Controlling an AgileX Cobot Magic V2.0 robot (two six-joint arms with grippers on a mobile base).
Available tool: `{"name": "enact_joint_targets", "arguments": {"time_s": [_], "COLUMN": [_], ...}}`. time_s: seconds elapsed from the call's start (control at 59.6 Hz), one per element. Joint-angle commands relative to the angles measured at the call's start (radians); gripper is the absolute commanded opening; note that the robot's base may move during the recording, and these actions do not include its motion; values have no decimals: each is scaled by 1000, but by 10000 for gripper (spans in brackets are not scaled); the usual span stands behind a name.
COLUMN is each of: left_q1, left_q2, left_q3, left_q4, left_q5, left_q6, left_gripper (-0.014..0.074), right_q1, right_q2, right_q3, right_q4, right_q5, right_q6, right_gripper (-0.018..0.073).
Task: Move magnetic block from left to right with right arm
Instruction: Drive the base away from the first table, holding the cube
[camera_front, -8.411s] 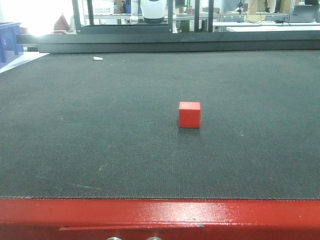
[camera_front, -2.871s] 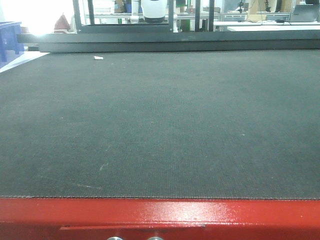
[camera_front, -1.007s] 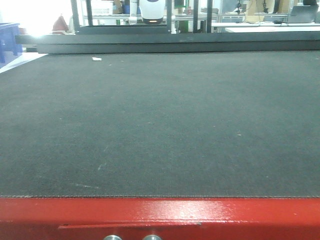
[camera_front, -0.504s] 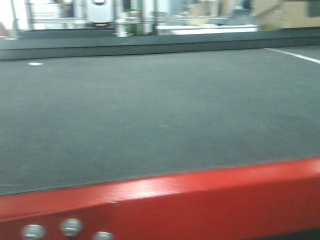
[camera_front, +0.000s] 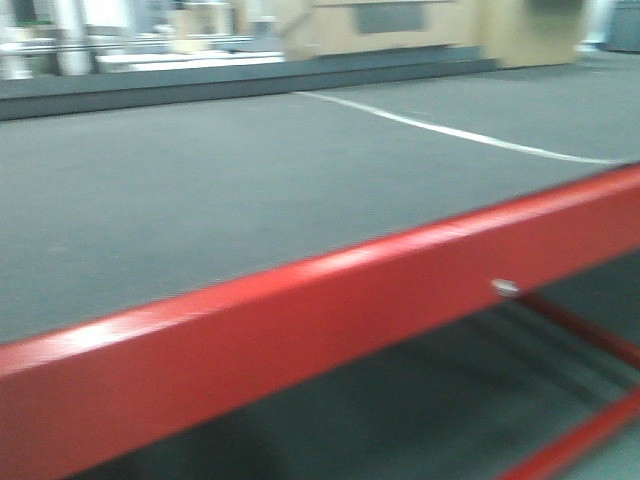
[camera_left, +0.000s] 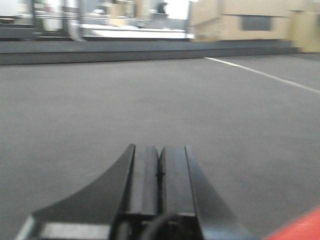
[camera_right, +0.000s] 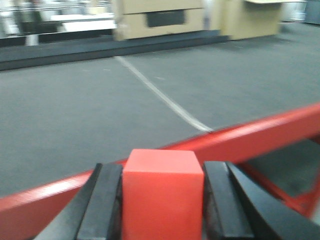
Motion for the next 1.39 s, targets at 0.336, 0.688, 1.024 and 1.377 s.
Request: {"name": "enact_joint_targets", "arguments": {"time_s": [0.336, 0.688, 1.024, 1.377], "left_q1": [-8, -8, -6, -6], "left_q2": [-14, -14, -14, -14], "left_q3": [8, 8, 8, 8], "left_q4": [0, 0, 0, 0], "left_q5": [-89, -89, -89, -89], "left_q6": [-4, -4, -4, -4], "left_gripper": [-116, -116, -116, -116], "right_q1": [-6, -6, -6, -6], "right_q2": [15, 15, 15, 15], "right_q3": [-27, -27, -27, -27], "right_q4": [-20, -20, -20, -20], "right_q5": [-84, -84, -84, -84], "right_q6": [-7, -7, -7, -7], "right_gripper": [162, 162, 162, 162]}}
